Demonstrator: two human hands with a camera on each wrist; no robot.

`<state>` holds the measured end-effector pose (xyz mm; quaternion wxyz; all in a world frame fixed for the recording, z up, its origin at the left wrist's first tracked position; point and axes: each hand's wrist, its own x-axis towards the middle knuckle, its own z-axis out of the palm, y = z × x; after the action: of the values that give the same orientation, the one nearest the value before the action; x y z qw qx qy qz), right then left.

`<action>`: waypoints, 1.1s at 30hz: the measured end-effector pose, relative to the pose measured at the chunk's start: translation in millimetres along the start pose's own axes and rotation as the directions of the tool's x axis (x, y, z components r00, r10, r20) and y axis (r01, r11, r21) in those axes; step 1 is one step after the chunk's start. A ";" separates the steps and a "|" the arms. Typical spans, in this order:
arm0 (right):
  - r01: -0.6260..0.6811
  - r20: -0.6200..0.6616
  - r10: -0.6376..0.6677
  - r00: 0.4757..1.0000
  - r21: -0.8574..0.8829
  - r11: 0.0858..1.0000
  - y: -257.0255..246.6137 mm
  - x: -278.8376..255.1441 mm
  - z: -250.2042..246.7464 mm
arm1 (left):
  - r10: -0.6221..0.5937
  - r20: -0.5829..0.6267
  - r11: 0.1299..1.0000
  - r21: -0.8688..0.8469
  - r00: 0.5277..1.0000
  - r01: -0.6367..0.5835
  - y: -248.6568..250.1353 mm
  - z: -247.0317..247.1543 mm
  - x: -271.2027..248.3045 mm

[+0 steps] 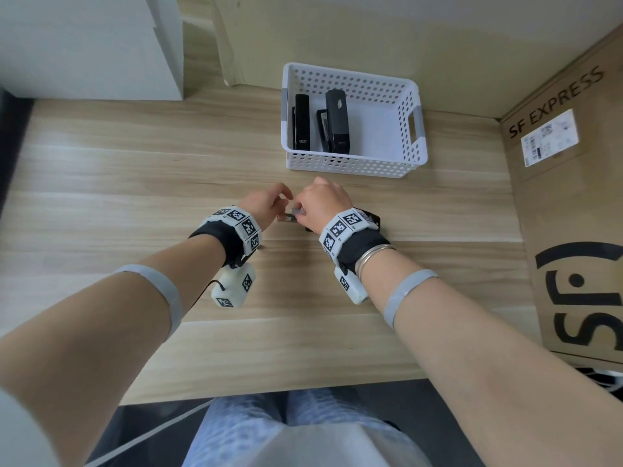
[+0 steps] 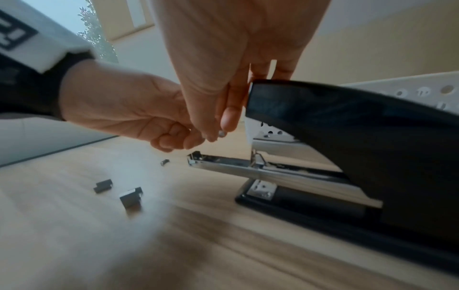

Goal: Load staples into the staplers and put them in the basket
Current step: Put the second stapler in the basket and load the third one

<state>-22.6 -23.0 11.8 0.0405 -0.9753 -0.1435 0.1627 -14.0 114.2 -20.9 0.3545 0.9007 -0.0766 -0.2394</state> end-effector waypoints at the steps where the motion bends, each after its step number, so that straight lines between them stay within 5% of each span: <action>1: 0.009 -0.003 -0.009 1.000 -0.025 1.000 1.7 -0.9 1.9 | 0.004 -0.016 0.999 0.039 1.000 -0.004 -3.3 -0.7 0.0; 12: -0.012 0.019 0.014 1.000 -0.109 0.994 0.7 -1.6 13.6 | 0.076 -0.011 0.988 0.139 0.997 -0.074 -14.6 5.4 -1.8; 20: -0.100 0.049 0.107 0.993 -0.117 0.988 -4.9 7.7 9.6 | 0.043 0.012 0.983 0.178 0.999 -0.044 -22.9 -1.7 -4.5; 24: -0.131 0.073 0.142 0.987 -0.140 0.982 -3.5 7.4 5.6 | -0.054 0.117 0.979 0.204 0.992 0.029 -38.0 -8.7 -11.0; 33: -0.186 0.045 0.192 0.980 -0.119 0.975 -9.3 6.1 2.9 | 0.046 0.212 0.922 0.368 0.976 -0.123 -49.6 -8.4 -29.0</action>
<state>-20.5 -12.3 8.5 -0.0350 -0.9803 -0.0603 0.1849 -36.9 164.7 -38.1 0.1745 0.9194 -0.1954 -0.2935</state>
